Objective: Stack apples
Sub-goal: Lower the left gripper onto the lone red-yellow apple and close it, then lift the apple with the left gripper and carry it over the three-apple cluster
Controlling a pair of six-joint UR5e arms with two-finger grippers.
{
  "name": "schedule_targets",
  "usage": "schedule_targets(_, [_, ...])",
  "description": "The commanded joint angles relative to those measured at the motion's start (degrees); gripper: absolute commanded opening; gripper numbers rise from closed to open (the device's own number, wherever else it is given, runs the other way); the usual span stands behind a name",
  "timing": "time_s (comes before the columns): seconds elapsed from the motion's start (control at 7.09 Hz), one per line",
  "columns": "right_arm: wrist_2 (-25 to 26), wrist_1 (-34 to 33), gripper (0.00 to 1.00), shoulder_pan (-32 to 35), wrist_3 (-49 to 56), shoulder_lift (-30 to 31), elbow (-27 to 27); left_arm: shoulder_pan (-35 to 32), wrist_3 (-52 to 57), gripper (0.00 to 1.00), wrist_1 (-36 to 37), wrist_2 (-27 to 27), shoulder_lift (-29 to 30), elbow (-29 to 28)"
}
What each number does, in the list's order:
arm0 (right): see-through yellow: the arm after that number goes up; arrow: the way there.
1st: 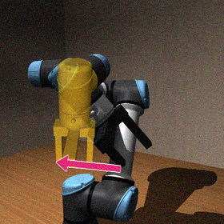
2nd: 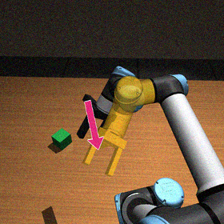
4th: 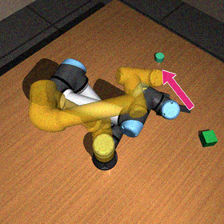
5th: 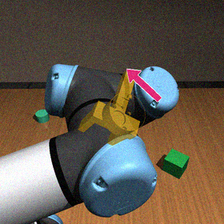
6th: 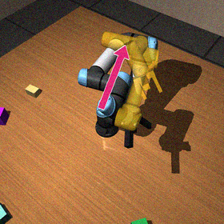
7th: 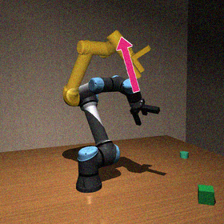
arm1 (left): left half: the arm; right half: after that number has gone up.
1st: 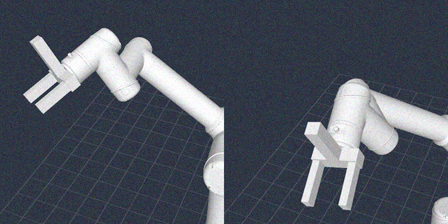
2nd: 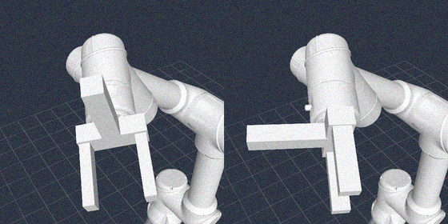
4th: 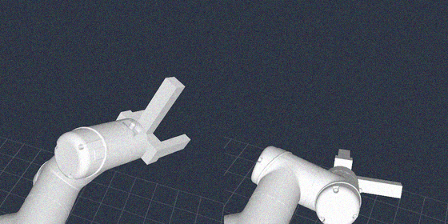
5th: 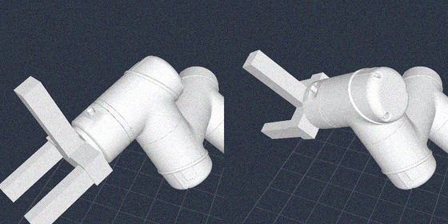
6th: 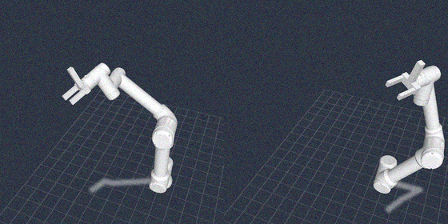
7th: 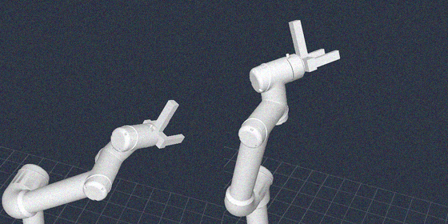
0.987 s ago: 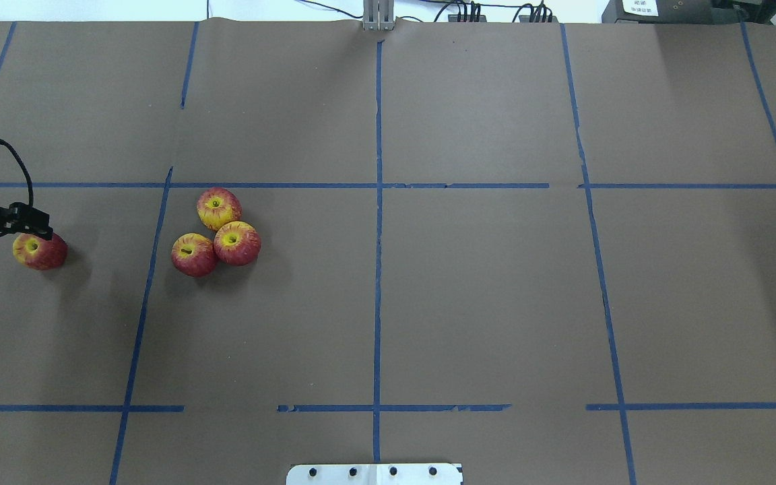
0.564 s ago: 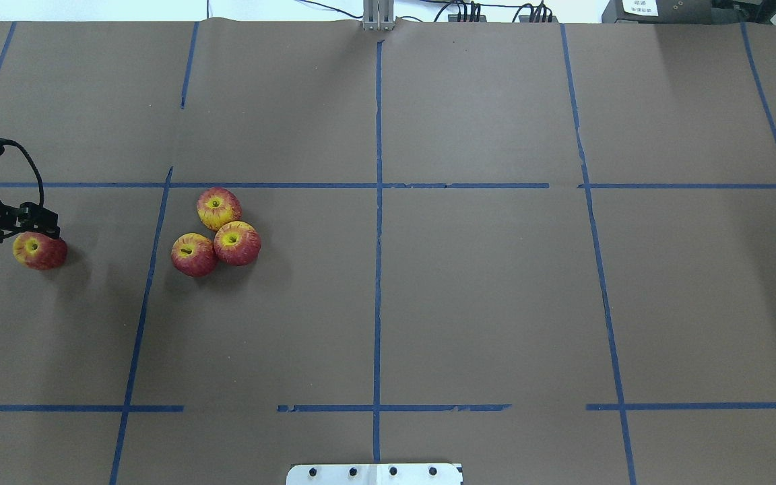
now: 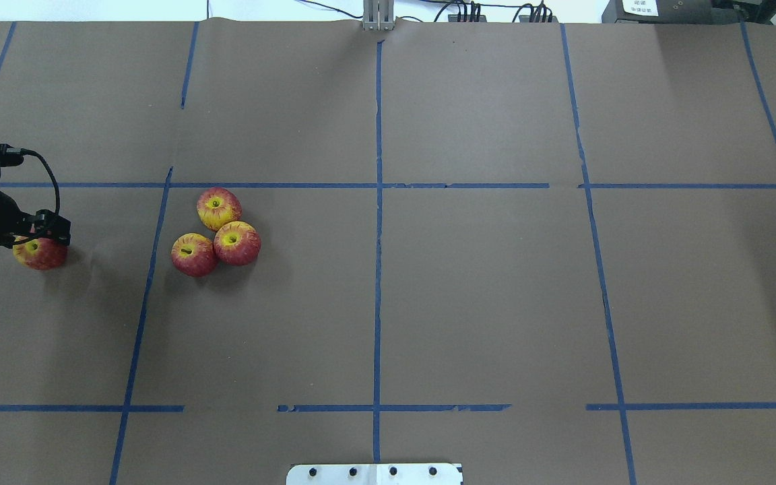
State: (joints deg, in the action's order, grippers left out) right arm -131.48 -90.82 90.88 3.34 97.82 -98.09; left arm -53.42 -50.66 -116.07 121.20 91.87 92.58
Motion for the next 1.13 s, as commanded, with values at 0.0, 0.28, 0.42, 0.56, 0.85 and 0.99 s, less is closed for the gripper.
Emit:
schedule_targets(0.0, [0.0,-0.1,1.0,0.0,0.0,0.0,0.0,0.5,0.1,0.77,0.1,0.0,0.1,-0.9])
schedule_targets(0.28, [0.0,-0.1,1.0,0.0,0.0,0.0,0.0,0.5,-0.4,0.0,0.4,0.6,0.1,-0.3])
schedule_targets(0.42, [0.0,-0.1,1.0,0.0,0.0,0.0,0.0,0.1,-1.0,0.0,2.9,0.7,0.0,5.8])
schedule_targets(0.56, [0.0,-0.1,1.0,0.0,0.0,0.0,0.0,0.4,-2.5,0.0,12.0,0.7,1.8,12.7])
schedule_targets(0.85, [0.0,-0.1,1.0,0.0,0.0,0.0,0.0,0.9,-13.1,0.0,15.4,0.8,13.3,11.2])
schedule_targets(0.99, [0.0,-0.1,1.0,0.0,0.0,0.0,0.0,2.4,-16.5,0.0,15.8,0.8,17.1,10.6])
